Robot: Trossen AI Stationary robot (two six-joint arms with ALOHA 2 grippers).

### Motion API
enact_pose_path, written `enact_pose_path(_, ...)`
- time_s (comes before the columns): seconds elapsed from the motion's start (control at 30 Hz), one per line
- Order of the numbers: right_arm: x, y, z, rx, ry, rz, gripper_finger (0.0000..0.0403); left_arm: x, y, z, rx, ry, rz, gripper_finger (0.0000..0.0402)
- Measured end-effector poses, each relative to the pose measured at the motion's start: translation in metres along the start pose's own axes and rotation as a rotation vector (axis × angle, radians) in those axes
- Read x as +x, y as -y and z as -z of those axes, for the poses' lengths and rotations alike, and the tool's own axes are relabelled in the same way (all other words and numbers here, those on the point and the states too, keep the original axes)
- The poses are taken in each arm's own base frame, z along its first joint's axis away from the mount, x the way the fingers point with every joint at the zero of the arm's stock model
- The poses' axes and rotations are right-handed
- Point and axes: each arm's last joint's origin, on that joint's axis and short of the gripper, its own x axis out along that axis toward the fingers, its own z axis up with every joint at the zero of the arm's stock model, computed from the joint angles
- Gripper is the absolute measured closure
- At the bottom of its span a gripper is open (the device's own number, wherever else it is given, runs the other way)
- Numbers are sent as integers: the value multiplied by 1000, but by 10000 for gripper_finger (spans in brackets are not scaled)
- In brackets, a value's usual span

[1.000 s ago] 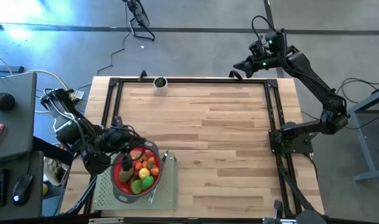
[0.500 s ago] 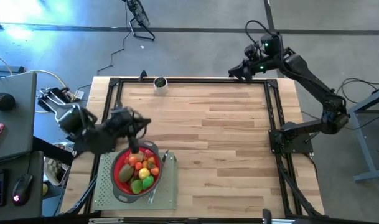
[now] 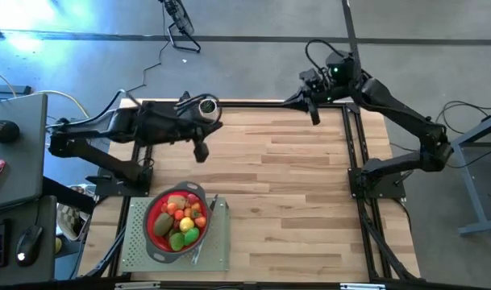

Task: Pick & Place Fruit
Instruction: Return to Home Position

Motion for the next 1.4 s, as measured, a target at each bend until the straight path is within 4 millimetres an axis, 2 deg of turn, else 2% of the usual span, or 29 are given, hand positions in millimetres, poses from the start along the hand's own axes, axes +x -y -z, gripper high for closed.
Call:
enact_pose_path(0.2,13,-20,-4,-21,15,0,400,14,-22,-3,14,-11,-27,392)
enact_pose_path(0.37,19,-48,-7,-76,39,62,400,19,-32,-8,38,10,34,392)
enact_pose_path(0.6,13,-96,-15,-151,163,136,400,19,-31,-13,76,65,59,392)
enact_pose_path(0.73,10,-114,-17,-177,205,122,400,19,-31,-14,86,71,69,392)
enact_pose_path(0.9,10,-121,-16,-185,207,97,400,19,-31,-14,79,71,67,392)
enact_pose_path(1.4,11,-121,-11,-175,152,61,400,20,-32,-6,73,-10,59,392)
